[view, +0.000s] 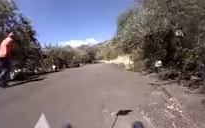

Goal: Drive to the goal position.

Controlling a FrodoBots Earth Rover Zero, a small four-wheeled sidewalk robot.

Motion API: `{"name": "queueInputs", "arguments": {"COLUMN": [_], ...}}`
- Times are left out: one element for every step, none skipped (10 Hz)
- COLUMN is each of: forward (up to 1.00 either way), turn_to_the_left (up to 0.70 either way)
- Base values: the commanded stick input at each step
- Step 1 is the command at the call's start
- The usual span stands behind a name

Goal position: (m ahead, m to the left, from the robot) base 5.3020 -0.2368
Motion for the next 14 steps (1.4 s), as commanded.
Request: {"name": "queueInputs", "arguments": {"forward": [0.85,0.85,0.85,0.85,0.85,0.85,0.85,0.85,0.85,0.85,0.85,0.85,0.85,0.85], "turn_to_the_left": [0.00,0.00,0.00,0.00,0.00,0.00,0.00,0.00,0.00,0.00,0.00,0.00,0.00,0.00]}}
